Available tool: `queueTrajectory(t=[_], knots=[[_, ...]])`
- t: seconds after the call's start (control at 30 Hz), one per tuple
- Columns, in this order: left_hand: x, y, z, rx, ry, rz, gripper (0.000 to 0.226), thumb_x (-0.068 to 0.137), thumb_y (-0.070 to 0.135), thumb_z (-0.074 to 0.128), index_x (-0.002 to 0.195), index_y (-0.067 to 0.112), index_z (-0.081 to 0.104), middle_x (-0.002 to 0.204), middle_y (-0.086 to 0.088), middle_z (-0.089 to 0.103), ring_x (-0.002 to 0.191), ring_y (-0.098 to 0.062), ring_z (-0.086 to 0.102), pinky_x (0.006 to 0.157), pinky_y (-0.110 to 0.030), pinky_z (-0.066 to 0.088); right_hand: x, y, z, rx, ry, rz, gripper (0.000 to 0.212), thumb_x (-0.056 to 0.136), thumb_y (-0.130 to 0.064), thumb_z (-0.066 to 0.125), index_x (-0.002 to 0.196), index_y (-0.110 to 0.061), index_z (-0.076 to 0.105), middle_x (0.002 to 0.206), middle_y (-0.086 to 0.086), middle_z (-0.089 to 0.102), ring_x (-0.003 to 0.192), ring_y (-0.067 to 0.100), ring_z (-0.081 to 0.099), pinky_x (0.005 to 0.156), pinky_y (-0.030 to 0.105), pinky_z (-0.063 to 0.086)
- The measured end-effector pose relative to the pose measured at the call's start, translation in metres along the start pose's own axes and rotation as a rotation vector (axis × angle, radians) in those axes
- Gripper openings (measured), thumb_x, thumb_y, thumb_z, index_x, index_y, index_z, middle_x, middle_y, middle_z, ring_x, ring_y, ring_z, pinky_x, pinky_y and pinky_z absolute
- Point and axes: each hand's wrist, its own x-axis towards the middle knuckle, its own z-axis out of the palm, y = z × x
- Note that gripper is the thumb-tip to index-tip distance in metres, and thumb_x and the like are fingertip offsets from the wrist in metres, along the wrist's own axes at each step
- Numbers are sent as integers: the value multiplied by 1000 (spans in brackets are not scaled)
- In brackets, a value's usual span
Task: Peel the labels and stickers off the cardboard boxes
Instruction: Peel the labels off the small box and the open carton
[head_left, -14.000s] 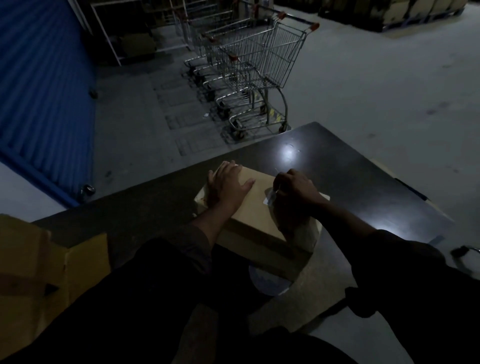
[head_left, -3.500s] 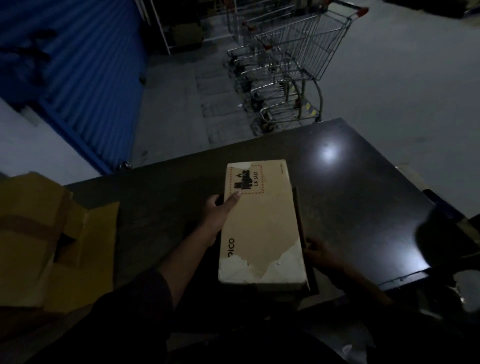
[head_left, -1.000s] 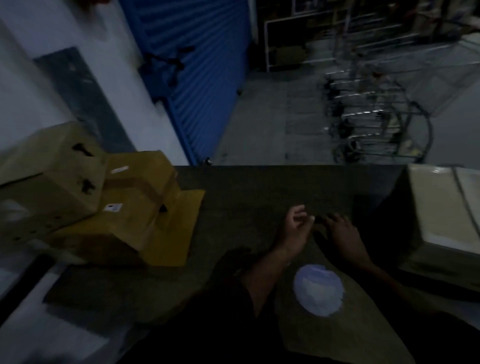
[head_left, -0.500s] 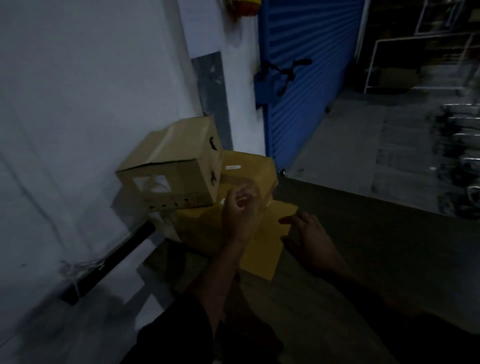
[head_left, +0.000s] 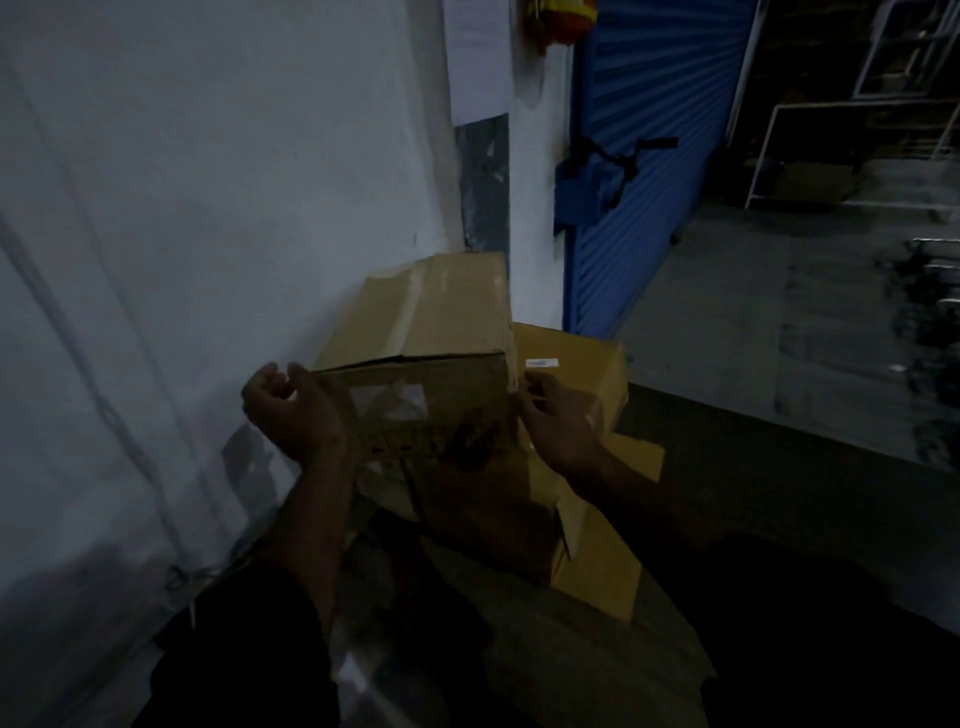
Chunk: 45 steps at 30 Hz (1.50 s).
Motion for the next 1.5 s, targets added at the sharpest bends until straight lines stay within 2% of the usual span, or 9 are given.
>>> queueTrajectory(t=[0.2, 0.33, 0.5, 0.6, 0.87, 1.0, 1.17, 1.33, 1.5], knots=[[41, -40, 19, -9, -654, -374, 97, 65, 96, 44, 133, 28, 59, 134, -1, 62, 122, -26, 60, 106, -50, 45, 11, -8, 10, 382, -119, 55, 57, 95, -60, 46, 147, -38, 40, 136, -15, 58, 119, 7, 60, 83, 18, 52], [-13, 10, 18, 54, -651, -93, 69, 92, 71, 35, 137, 22, 55, 137, 4, 55, 125, -19, 51, 105, -31, 36, 3, -12, -12, 402, 44, -78, 47, 96, -54, 51, 141, -41, 44, 127, -20, 61, 108, -5, 63, 89, 26, 57], [-81, 56, 38, -107, -888, -2, 16, 96, 58, 40, 98, 51, 55, 99, 21, 60, 97, -9, 62, 93, -44, 53, -20, -19, -84, 401, 281, -103, 52, 93, -57, 52, 141, -41, 41, 134, -8, 56, 114, 13, 62, 80, 43, 61], [-122, 71, 63, -245, -1132, 32, 31, 91, 59, 48, 118, 46, 53, 109, 22, 64, 98, 8, 62, 88, -31, 52, -58, -11, -130, 435, 472, -116, 38, 98, -49, 48, 135, -38, 47, 123, -12, 60, 104, 11, 66, 64, 35, 61], [-275, 81, 87, -194, -1681, -162, 59, 82, 64, 56, 135, 42, 43, 115, 2, 69, 95, -16, 72, 72, -40, 61, -170, 50, -219, 423, 909, 20, 16, 92, -54, 52, 105, -56, 61, 117, -8, 67, 109, 22, 66, 80, 61, 57], [-346, 65, 87, -131, -1741, -248, 64, 83, 65, 53, 139, 39, 41, 118, 2, 66, 98, -17, 70, 61, -29, 59, -222, 84, -248, 440, 920, 102, 27, 98, -49, 46, 124, -47, 54, 123, -8, 62, 108, 20, 67, 73, 53, 61], [-408, 24, 79, 114, -1760, -325, 98, 59, 98, 44, 142, 46, 32, 132, -3, 58, 109, -27, 64, 79, -54, 59, -268, 131, -288, 553, 927, 227, 38, 97, -55, 41, 121, -33, 60, 122, -1, 66, 110, 23, 65, 84, 48, 56], [-449, -17, 50, 231, -1553, -376, 63, 90, 70, 39, 134, 26, 46, 122, -5, 59, 97, -16, 60, 67, -32, 51, -292, 185, -297, 564, 870, 494, 37, 93, -60, 48, 110, -31, 63, 114, 1, 64, 97, 17, 62, 87, 46, 52], [-455, -54, 33, 327, -1617, -660, 81, 73, 89, 41, 131, 34, 54, 122, 1, 63, 110, -22, 61, 98, -51, 48, -306, 238, -301, 409, 725, 737, 57, 74, -69, 68, 108, -23, 66, 115, 12, 62, 95, 23, 62, 81, 42, 53]])
